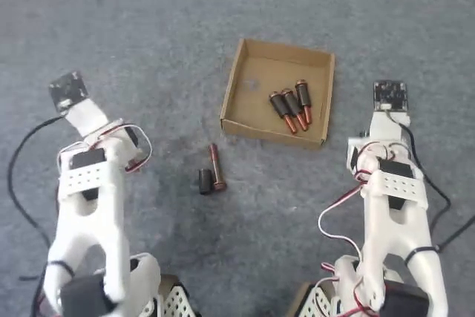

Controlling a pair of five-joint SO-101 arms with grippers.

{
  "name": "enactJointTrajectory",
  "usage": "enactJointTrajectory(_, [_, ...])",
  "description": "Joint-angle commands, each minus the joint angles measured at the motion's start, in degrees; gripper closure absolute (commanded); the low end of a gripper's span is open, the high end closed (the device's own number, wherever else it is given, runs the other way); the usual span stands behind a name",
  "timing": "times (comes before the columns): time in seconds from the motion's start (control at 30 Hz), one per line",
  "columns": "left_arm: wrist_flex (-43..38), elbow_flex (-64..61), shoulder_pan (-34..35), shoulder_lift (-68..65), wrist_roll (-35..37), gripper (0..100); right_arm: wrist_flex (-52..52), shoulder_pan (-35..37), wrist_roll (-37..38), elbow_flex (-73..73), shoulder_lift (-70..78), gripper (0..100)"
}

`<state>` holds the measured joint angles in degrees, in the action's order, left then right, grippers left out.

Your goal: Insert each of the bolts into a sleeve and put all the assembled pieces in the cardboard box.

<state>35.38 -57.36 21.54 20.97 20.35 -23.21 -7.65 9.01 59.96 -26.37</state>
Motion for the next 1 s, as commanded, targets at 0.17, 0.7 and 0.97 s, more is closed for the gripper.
enactJointTrajectory(0.17, [-1.93,9.89,4.13,-9.67,0.26,99,27.38,6.81,0.62,3.78,-0.22,99.2])
enactJointTrajectory(0.7, [-1.76,11.12,3.87,-11.69,-2.9,99,73.63,22.37,0.79,-0.35,19.47,99.2])
enactJointTrajectory(0.97, [-1.93,11.03,2.64,-11.69,-2.99,99,100.88,27.56,0.79,-2.64,37.58,99.2])
